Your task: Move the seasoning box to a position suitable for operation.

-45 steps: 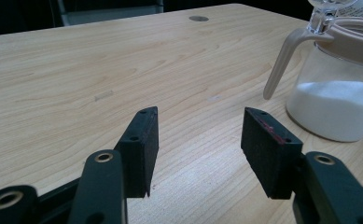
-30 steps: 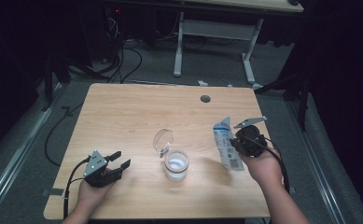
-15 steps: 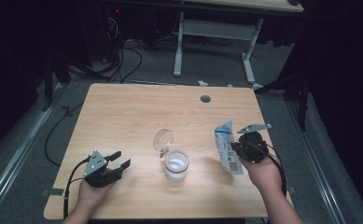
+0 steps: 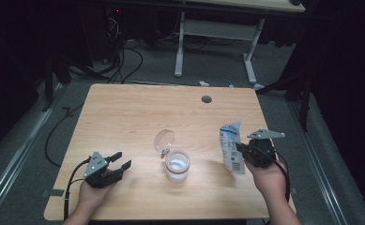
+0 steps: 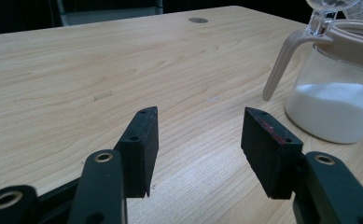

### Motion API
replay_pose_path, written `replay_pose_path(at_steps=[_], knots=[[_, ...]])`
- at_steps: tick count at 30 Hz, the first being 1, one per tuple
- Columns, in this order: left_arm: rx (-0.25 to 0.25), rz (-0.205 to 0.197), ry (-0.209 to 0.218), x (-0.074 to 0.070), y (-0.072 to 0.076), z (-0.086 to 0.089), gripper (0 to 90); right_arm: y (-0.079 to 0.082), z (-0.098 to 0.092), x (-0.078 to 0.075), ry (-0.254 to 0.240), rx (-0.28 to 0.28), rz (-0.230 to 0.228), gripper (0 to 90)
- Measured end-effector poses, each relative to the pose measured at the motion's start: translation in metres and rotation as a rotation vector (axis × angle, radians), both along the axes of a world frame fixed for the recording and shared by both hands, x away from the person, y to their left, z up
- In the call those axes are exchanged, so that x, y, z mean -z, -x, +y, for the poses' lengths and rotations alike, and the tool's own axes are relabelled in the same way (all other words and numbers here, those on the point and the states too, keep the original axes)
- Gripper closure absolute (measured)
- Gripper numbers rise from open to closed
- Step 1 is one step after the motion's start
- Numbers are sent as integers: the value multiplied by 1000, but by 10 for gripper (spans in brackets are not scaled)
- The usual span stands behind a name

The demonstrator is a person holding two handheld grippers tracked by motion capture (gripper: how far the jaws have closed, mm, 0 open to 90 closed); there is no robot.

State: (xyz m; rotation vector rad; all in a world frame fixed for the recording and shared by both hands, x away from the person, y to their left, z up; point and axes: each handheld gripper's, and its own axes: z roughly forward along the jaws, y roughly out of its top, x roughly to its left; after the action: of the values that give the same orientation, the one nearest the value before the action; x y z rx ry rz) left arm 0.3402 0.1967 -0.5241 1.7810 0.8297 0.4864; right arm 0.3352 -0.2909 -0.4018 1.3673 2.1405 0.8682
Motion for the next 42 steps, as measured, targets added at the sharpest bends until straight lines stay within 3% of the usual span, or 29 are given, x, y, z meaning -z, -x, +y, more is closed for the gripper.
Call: replay_pose_path(at_steps=[2,3,6,10,13,25,32,33,37,42], knots=[[-3,-2,-2,1,0,-1,466,0,0,0,0,-1,-11,900],[-2,-6,-4,1,1,-1,466,3,0,0,-18,-4,-43,900],[-3,-5,-5,2,0,-1,466,5,-1,4,-35,-7,-75,900],[-6,6,10,3,-1,0,462,8,-3,9,-58,-3,-107,900],[-5,13,27,4,-2,1,461,11,-6,14,-83,0,-159,900],[-29,33,37,6,-2,2,421,16,-15,39,-185,40,-303,900],[-26,40,32,6,-2,2,411,16,-15,50,-209,39,-336,900],[-25,38,27,6,-1,2,410,17,-18,51,-231,36,-359,900],[-32,38,22,6,-1,1,410,17,-22,50,-268,28,-366,900],[-40,41,20,6,-1,1,410,14,-25,52,-271,25,-369,900]])
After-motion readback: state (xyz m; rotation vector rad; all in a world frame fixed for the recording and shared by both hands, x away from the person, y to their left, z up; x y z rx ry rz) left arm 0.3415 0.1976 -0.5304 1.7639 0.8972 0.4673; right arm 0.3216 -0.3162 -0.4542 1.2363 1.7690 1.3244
